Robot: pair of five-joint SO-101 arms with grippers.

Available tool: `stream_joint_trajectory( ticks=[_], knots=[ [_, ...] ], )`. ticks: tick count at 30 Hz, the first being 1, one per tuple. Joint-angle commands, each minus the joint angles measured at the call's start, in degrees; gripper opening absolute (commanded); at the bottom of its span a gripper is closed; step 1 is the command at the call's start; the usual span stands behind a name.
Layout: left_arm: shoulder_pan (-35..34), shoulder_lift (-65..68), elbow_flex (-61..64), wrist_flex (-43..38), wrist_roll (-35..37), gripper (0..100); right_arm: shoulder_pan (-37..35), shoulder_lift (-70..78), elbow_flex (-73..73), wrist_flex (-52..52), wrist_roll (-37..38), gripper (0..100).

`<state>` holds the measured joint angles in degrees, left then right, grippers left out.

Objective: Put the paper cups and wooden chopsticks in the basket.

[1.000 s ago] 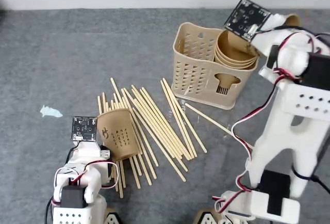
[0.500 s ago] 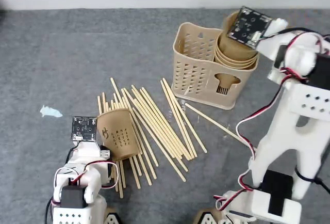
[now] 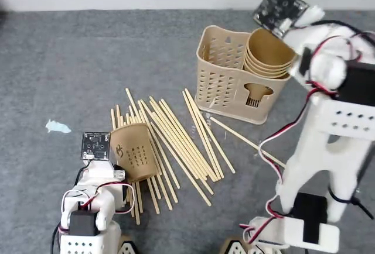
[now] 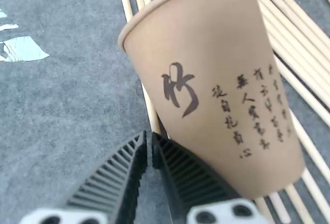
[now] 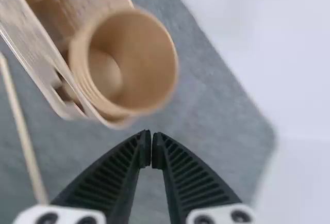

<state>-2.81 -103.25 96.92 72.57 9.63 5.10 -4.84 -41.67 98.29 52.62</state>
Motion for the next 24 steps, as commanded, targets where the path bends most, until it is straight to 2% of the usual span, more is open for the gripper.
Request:
stream_joint_trajectory(
  ticks=[1,7,14,18,24],
  knots=[
    [0.3,-1.0,-0.5,-0.3,0.4,1,-5.7,-0.6,-2.6,4.4,-12.5,2.4],
    [0.3,-1.0,-0.5,-0.3,0.4,1,-15.6,0.0,-2.5,4.6,-31.1,2.9],
    [0.3,-1.0,-0.5,-0.3,0.4,1,-26.4,-0.6,7.6,4.6,-43.4,2.6],
    [0.3,-1.0,-0.5,-0.3,0.4,1,-30.0,-0.6,14.4,4.6,-47.6,2.7],
    [0.3,-1.0,-0.5,-0.3,0.4,1,-30.1,-0.7,19.2,4.6,-49.5,2.6]
  ],
)
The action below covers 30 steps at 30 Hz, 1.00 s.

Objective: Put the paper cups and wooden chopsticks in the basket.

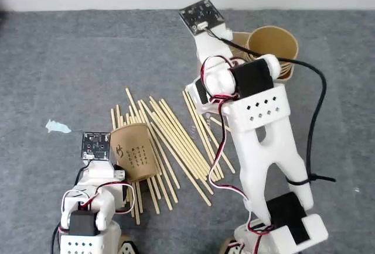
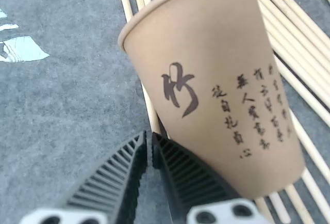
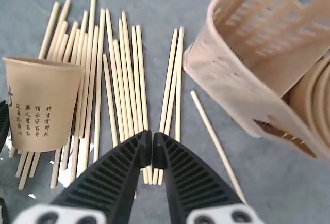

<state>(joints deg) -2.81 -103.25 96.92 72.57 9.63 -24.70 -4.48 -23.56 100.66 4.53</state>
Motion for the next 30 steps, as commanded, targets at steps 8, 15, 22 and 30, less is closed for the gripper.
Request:
stream_joint_trajectory(
  ticks=[8,15,22,30],
  knots=[
    [0.3,-1.0,-0.5,-0.3,0.4,1,-2.6,-10.0,9.8,2.2,-3.1,2.5],
    [0.4,-1.0,-0.5,-0.3,0.4,1,-3.1,-15.0,17.0,-0.4,-9.3,2.8],
    [-6.5,-1.0,-0.5,-0.3,0.3,2,-3.4,-15.0,22.2,-14.5,-10.0,2.9],
    [-23.7,-1.0,-3.2,-0.2,0.4,2,-7.4,-15.0,32.8,-33.4,-10.0,3.0]
  ],
)
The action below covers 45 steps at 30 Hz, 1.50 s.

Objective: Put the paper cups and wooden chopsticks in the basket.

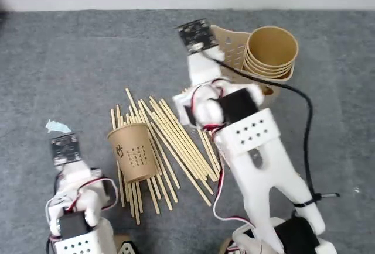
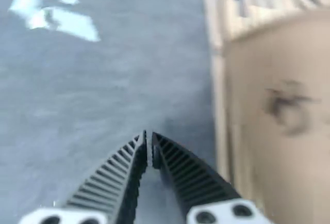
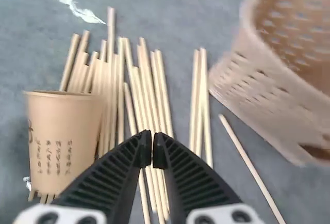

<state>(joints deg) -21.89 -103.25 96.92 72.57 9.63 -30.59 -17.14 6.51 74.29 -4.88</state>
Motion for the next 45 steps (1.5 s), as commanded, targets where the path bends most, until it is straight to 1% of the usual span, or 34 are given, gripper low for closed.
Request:
stream_joint_trajectory(
  ticks=[1,4,6,7,11,14,17,20,24,29,37,39,42,45],
  knots=[
    [-5.4,-1.0,-3.1,-0.2,0.4,2,-2.2,-2.3,4.6,-9.9,-0.6,3.0],
    [-6.1,-1.0,-2.6,0.1,0.4,2,-4.2,-2.1,9.0,-17.3,-0.6,3.1],
    [-6.0,-1.1,-1.3,-0.3,0.4,2,-5.9,-0.7,9.3,-18.1,-0.6,4.6],
    [-6.0,-1.1,-1.2,-0.3,0.4,2,-7.0,0.4,8.8,-17.9,-1.1,7.1],
    [-6.0,-1.1,-1.1,-0.3,0.4,2,-10.5,5.9,4.2,-13.4,-6.3,19.6],
    [-6.2,-1.1,-0.9,-0.3,0.3,2,-13.1,10.4,-1.7,-7.6,-8.8,24.2],
    [-6.8,-1.1,-0.9,-0.3,0.2,2,-16.0,14.9,-6.4,-2.7,-12.5,24.4],
    [-11.2,-1.1,-1.1,-0.4,0.2,2,-19.0,18.7,-8.8,0.1,-14.7,24.4],
    [-15.1,-1.1,-0.9,-2.3,0.2,2,-22.0,20.4,-9.8,1.2,-16.1,24.4],
    [-15.6,-1.1,-0.9,-2.5,0.2,2,-25.7,21.3,-9.6,1.0,-16.1,24.4],
    [-15.6,-1.1,-0.8,-2.5,0.2,2,-26.6,30.5,-9.9,-2.2,-15.6,25.1],
    [-15.6,-1.1,-0.5,-2.5,0.2,2,-26.9,31.3,-9.9,-2.2,-15.6,29.6],
    [-15.6,-1.1,-0.5,-2.6,0.2,2,-27.0,31.7,-9.9,-2.2,-15.6,39.1],
    [-15.6,-1.1,-0.5,-2.6,0.2,2,-26.9,31.9,-9.9,-2.2,-15.6,40.6]
  ],
)
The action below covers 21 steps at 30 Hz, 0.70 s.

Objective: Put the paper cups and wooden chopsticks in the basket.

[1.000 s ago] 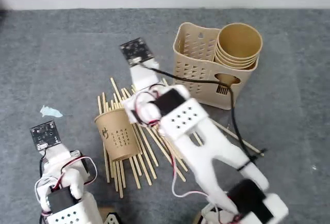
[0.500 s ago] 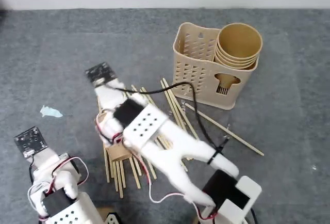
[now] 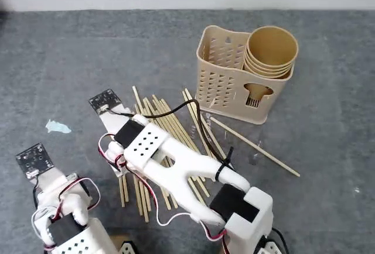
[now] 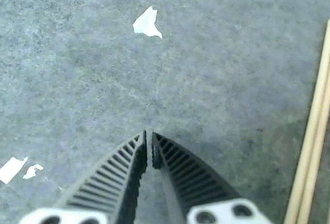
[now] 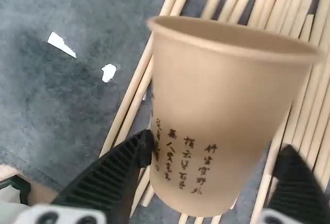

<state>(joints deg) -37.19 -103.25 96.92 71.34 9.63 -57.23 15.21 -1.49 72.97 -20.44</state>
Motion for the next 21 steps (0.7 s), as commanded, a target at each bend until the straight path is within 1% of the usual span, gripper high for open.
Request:
stream_joint_trajectory(
  ticks=[1,6,12,21],
  knots=[
    [-0.3,-1.1,-0.5,-1.4,0.2,2,-0.2,-0.5,-1.8,-0.8,-0.1,40.6],
    [-0.3,-1.1,-0.5,-1.4,0.2,2,0.0,0.1,-1.6,-0.4,0.0,40.5],
    [-0.2,-1.1,-0.5,-1.4,0.2,2,0.1,4.5,-1.8,-0.4,0.0,40.5],
    [-0.2,-1.1,-0.5,-1.4,0.2,2,0.1,2.1,-1.8,1.2,-0.1,40.5]
  ],
)
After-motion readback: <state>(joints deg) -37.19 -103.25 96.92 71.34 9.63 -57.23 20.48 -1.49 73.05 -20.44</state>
